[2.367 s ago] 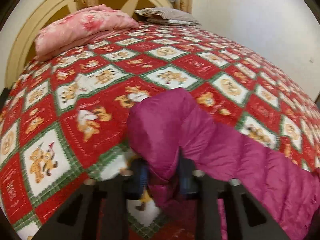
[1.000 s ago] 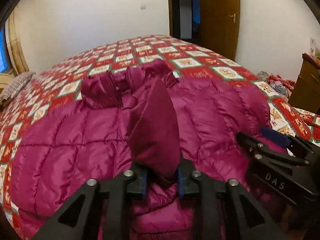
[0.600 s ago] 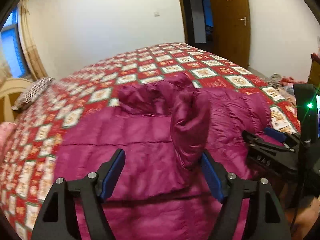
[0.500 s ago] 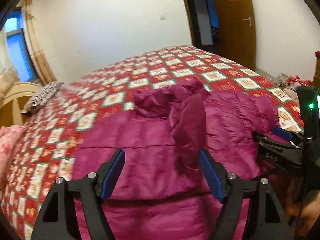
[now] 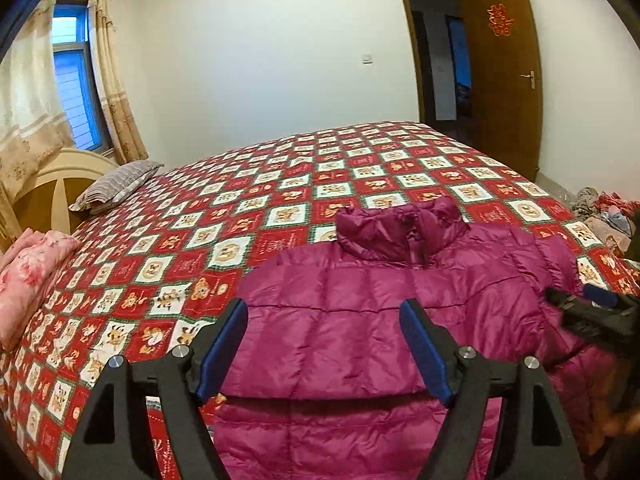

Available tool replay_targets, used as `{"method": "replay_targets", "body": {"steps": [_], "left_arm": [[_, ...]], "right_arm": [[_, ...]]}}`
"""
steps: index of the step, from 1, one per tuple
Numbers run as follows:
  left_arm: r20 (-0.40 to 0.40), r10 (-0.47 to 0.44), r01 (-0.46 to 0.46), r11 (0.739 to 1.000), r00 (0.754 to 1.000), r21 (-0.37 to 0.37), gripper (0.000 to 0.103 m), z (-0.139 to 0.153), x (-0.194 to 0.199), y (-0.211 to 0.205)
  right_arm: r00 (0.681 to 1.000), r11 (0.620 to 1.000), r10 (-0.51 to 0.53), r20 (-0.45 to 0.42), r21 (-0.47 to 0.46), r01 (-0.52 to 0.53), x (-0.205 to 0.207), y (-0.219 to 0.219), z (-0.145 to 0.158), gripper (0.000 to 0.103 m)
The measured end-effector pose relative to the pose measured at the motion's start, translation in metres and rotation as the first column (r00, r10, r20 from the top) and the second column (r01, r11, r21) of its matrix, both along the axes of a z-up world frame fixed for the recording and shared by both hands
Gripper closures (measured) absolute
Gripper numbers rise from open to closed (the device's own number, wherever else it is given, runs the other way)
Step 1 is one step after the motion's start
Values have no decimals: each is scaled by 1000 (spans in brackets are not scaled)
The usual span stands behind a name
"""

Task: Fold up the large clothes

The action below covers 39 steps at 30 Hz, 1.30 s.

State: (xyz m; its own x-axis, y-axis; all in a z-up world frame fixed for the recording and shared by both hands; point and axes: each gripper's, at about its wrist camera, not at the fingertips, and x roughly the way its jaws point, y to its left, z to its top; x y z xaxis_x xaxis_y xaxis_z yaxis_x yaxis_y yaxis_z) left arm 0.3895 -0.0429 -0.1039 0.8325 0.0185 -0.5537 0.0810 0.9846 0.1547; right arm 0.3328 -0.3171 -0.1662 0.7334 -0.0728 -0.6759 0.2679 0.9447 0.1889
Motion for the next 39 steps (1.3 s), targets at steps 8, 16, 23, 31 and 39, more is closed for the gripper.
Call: {"method": "replay_targets", "body": {"steps": [8,16,23,31,39], "left_arm": [[-5,53,-53,999,999,2,24,-1,7,15],[-12,59,-59,998,998,8,24,-3,12,19],[-52,80,-80,997,995,3,24,-18,27,19],[-157,268,-251,961,951,120,24,-78,83,42],[-216,369,-359,929,904,87,19,-108,94,78]], "right_arm": [[994,994,104,-12,45,-104,19,45,3,3],[978,981,194,-80,19,-193,31,68,-11,77],[984,982,171,-44,-73,-174,14,53,8,77],[978,981,180,-105,-58,-187,28,47,-28,64],[992,987,119,-39,-106,-123,13,45,-7,39]]}}
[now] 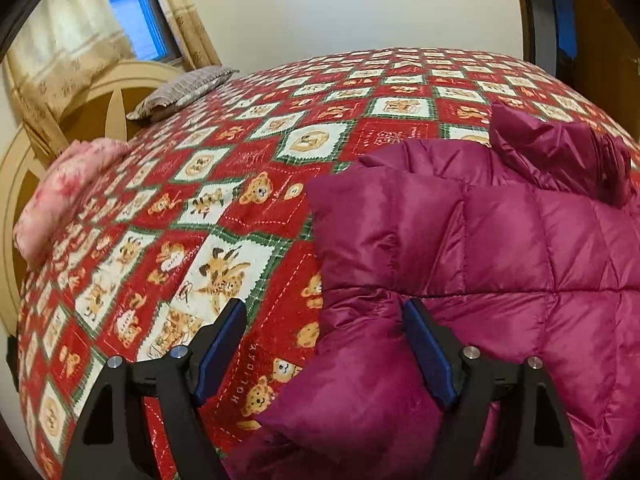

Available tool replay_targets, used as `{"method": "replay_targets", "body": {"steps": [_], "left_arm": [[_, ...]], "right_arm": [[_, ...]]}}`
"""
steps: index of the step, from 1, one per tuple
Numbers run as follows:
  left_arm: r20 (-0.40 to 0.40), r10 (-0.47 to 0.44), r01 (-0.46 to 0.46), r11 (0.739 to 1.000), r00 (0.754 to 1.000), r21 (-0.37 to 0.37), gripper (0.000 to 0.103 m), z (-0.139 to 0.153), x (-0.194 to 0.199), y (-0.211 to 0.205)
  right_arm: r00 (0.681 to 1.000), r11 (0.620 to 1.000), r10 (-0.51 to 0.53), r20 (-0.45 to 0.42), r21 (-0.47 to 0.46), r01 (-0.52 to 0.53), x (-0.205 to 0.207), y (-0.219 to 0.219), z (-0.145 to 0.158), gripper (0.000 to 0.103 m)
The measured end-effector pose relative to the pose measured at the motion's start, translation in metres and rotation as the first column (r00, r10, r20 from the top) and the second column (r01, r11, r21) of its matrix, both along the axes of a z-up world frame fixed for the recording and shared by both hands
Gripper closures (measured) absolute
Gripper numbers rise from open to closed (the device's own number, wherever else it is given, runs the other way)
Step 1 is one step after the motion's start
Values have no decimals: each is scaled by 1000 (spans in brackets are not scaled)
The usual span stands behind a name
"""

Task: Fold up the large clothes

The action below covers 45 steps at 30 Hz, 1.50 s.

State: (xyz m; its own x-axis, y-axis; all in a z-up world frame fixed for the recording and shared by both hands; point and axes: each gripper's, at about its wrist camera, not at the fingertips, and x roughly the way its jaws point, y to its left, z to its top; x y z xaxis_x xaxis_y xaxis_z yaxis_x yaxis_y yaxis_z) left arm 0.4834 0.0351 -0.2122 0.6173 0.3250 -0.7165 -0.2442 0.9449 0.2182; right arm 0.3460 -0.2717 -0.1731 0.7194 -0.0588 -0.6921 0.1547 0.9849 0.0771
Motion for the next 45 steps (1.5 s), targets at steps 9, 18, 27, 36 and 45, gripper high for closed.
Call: {"method": "replay_targets", "body": {"steps": [9,18,27,36,45], "left_arm": [[-6,22,-21,999,1000,42,11,-5,2,-5],[45,-82,79,995,996,65,6,22,-10,1],[140,-183,192,980,973,-54,6,81,4,16],[124,-193,199,979,973,-35,6,75,30,19],[146,-227,237,970,963,-54,6,82,46,3]], "right_arm": [[988,988,124,-94,-82,-132,23,36,-25,70],[980,987,158,-119,9,-159,25,20,-1,44],[994,986,-3,-107,164,20,129,-17,55,9],[937,974,-64,-344,182,133,200,-6,4,10],[949,996,23,-316,84,4,147,-23,8,88]]}}
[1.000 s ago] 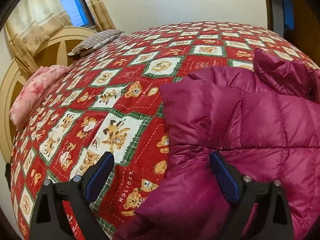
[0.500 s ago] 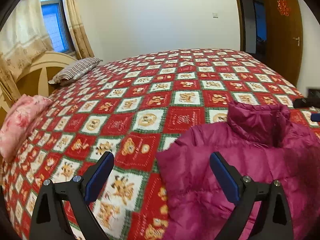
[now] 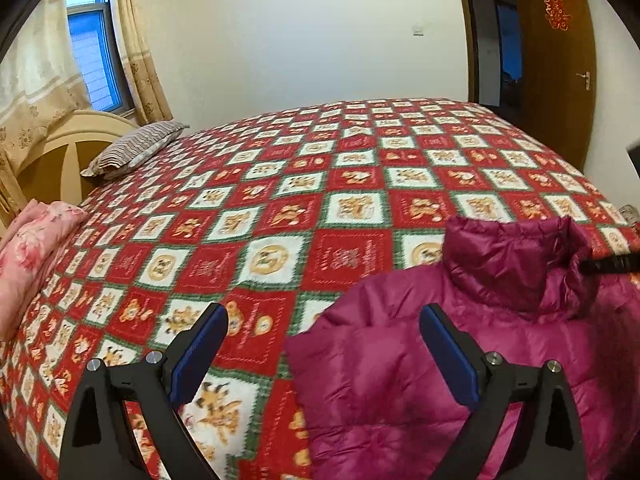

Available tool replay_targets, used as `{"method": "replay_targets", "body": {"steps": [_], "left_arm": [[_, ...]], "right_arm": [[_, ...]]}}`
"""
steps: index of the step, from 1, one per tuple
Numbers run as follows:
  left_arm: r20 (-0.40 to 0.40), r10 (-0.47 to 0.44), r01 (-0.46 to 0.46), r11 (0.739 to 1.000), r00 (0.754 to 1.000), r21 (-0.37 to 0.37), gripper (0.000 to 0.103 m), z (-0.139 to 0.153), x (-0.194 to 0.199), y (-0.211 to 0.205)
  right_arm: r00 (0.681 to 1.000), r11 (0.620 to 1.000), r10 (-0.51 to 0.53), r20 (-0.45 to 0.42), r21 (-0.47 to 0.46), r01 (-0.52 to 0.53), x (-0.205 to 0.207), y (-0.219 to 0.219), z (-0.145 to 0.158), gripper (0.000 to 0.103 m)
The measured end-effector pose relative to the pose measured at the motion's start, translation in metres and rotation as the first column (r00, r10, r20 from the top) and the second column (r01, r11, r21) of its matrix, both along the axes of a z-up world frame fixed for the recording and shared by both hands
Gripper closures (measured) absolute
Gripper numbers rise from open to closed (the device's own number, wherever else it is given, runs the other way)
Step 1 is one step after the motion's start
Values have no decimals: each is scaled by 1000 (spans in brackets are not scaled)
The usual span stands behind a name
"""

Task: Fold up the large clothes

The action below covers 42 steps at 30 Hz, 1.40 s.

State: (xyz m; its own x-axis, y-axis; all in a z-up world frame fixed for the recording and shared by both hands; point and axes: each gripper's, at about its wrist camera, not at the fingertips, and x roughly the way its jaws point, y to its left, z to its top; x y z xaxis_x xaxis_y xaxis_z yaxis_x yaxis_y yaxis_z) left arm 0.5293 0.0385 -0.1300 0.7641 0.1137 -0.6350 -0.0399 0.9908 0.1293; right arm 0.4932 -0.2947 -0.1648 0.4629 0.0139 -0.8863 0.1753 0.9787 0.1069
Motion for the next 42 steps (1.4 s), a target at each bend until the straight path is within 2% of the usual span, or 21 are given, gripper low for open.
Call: {"method": "replay_targets", "body": {"steps": [4,7,10,12,13,14,15,16,19,21,22,23,24,27,29,32,33,36,39,41,42], "left_arm": [[6,-13,13,1000,1000,-6,6,8,5,-16],[-2,-27,27,1000,1000,-10,6,12,15,-28],[-20,-31,30,999,999,-13,6,16,29,-39],[-22,-38,37,999,999,-30,6,20,39,-44],[-22,-45,45,998,999,-33,6,22,45,-48],[-25,-49,48,998,999,-27,6,22,49,-52],[-25,-46,45,999,999,-17,6,23,53,-56],[-20,-43,43,999,999,-12,6,23,55,-58],[-27,-43,43,999,999,-16,6,19,60,-64],[-50,-35,34,999,998,-22,6,15,65,-66],[-57,-32,31,999,998,-27,6,14,67,-67],[-64,-34,32,999,997,-30,6,14,69,-67],[-64,-37,35,999,997,-23,6,14,69,-66],[-35,-32,32,999,999,16,6,20,72,-66],[-33,-27,27,1000,999,10,6,22,77,-68],[-88,-55,53,998,995,-25,6,15,89,-83],[-110,-56,53,998,992,-31,6,10,93,-89],[-167,-44,38,998,985,-43,6,-6,100,-104],[-208,-22,21,1000,978,-7,6,-22,98,-110],[-182,-10,15,999,983,28,39,-31,88,-106],[-197,1,6,999,980,39,79,-37,86,-103]], "right_arm": [[1000,995,-22,-7,-100,21,-19,-17,-16,91],[998,998,-61,-4,-24,61,-28,-38,-39,96],[991,994,-94,95,64,88,-42,-47,-31,92],[981,983,-136,142,139,116,-46,-53,-20,77],[974,974,-156,164,191,124,-47,-57,-12,60],[971,967,-158,181,229,115,-44,-57,-5,32],[967,960,-152,204,262,96,-39,-55,4,21],[963,960,-149,225,265,87,-35,-50,11,12],[963,975,-99,251,220,43,-13,-25,23,12],[984,988,-43,174,156,16,14,-4,12,14],[989,990,-34,141,139,14,21,1,5,36],[993,992,-28,117,125,14,25,4,0,84],[996,994,-18,87,106,9,27,6,-6,89],[994,1000,0,110,15,-2,6,2,-11,90],[992,1000,-2,124,5,2,-5,-5,-15,90],[993,998,-38,116,53,32,-14,-23,-35,92],[988,997,-40,146,65,31,-20,-26,-36,93],[981,999,-24,190,39,17,-24,-22,-36,93],[974,999,-24,226,41,15,-29,-22,-38,93],[972,997,-33,233,71,17,-31,-26,-40,93],[971,996,-38,237,88,18,-31,-29,-40,93]]}}
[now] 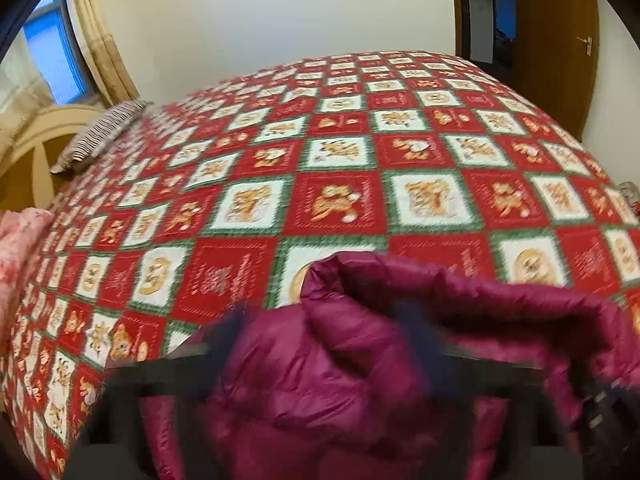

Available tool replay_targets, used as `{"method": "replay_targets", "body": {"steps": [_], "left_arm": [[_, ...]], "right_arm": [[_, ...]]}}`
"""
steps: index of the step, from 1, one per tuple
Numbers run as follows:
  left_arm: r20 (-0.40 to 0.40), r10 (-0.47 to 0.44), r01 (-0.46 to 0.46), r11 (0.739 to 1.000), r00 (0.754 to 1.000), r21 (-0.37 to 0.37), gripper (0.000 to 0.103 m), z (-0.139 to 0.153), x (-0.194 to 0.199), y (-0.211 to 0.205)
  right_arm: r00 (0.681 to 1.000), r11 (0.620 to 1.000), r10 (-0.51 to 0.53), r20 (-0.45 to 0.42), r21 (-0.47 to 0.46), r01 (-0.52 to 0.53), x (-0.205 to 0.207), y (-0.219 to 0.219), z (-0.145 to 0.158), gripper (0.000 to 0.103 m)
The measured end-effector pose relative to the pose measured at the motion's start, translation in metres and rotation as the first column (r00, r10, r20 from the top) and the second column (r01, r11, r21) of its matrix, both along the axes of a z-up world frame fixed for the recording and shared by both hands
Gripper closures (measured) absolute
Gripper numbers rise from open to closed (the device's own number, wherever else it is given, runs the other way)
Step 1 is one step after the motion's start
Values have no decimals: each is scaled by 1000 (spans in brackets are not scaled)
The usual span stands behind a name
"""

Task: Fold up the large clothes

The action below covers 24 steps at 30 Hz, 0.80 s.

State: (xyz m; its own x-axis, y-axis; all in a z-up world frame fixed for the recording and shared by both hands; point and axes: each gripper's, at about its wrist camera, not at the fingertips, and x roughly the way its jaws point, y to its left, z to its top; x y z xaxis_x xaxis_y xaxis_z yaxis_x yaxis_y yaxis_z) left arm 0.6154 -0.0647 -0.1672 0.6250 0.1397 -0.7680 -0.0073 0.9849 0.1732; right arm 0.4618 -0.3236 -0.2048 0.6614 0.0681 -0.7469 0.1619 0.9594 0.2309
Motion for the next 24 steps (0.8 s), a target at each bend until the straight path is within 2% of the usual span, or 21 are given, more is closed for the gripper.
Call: {"method": "replay_targets", "body": {"steps": [1,3,7,10,12,14,16,18,19,21,24], "left_arm": [[-31,12,-13,1000,999,-16,92,-7,-2,6],[-66,55,-61,994,996,-93,92,-22,-7,27],[-41,107,-112,981,993,-160,92,-40,-23,46],[59,124,-116,986,991,-123,89,-50,-38,40],[64,123,-118,990,990,-79,89,-52,-36,33],[61,122,-117,990,991,-84,89,-53,-34,35],[67,121,-115,989,990,-96,89,-53,-35,37],[70,121,-114,989,990,-90,89,-53,-35,36],[71,120,-114,990,990,-83,89,-53,-35,34],[74,119,-114,991,990,-77,89,-53,-36,33],[70,118,-111,989,991,-93,89,-53,-36,35]], "right_arm": [[1000,1000,-1,3,7,1,1,0,-1,93],[1000,1000,-1,8,18,1,0,0,-2,93],[1000,1000,0,9,19,0,1,0,-2,92],[1000,1000,1,5,12,-1,2,1,-3,90],[1000,1000,17,-12,-5,-17,3,4,0,85],[999,998,19,-29,-54,-21,-5,5,13,62],[997,995,-39,64,-88,45,-24,0,34,48],[980,989,-108,166,-78,122,-38,-8,60,45],[976,988,-130,176,-58,142,-34,-11,71,45],[977,988,-145,156,-22,151,-15,-12,79,45],[985,989,-145,93,23,143,23,-9,70,45]]}}
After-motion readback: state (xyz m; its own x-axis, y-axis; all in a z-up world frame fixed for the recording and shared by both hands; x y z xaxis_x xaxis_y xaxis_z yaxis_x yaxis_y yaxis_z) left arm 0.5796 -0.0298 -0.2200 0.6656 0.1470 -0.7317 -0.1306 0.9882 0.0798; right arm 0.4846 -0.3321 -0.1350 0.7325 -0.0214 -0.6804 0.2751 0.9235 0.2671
